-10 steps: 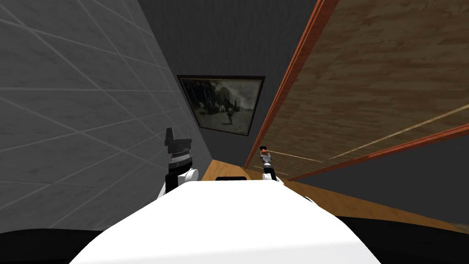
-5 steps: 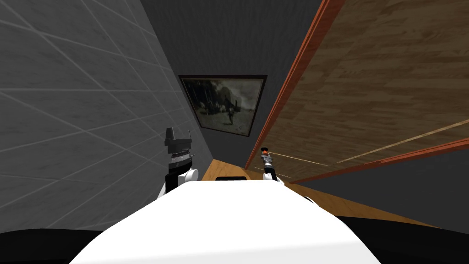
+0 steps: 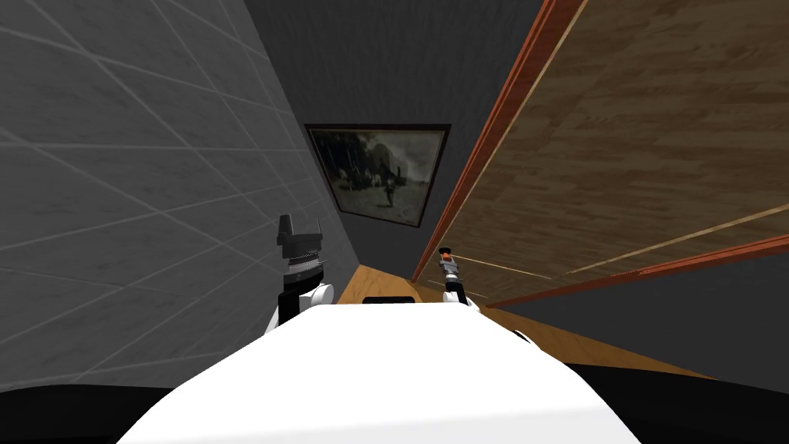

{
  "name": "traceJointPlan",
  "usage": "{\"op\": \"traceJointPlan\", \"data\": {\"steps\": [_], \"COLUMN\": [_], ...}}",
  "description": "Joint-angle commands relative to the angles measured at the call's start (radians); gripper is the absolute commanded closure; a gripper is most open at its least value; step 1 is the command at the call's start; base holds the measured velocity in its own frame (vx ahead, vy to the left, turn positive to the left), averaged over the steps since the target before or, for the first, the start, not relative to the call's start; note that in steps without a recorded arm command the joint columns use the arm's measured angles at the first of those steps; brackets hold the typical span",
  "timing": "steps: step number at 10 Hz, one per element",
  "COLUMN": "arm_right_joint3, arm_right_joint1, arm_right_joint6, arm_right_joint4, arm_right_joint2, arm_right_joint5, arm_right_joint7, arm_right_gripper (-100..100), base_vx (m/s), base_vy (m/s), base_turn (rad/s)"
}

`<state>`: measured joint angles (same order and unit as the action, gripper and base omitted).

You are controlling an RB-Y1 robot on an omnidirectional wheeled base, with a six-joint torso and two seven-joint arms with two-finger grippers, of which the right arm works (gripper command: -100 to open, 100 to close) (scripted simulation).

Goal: Pull the door open

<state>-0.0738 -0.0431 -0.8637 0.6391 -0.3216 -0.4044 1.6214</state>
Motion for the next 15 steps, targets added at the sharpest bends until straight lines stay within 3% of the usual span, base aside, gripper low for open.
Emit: {"op": "traceJointPlan", "data": {"steps": [1,7,9,15], "arm_right_joint3": [-0.012,-0.09,-0.091,-0.158], "arm_right_joint1": [0.012,0.047,0.047,0.091], "arm_right_joint6": [-0.001,-0.032,-0.031,-0.101], "arm_right_joint4": [0.006,0.027,0.027,0.033], "arm_right_joint2": [-0.004,-0.056,-0.057,-0.113], "arm_right_joint5": [0.006,0.049,0.05,0.095], "arm_right_joint7": [0.013,0.107,0.107,0.191], "arm_right_gripper": [100,100,100,100], "base_vx": [-0.161,-0.204,-0.148,-0.184], "base_vy": [-0.005,-0.035,-0.02,-0.038], "base_turn": [0.062,0.078,0.032,0.085]}}
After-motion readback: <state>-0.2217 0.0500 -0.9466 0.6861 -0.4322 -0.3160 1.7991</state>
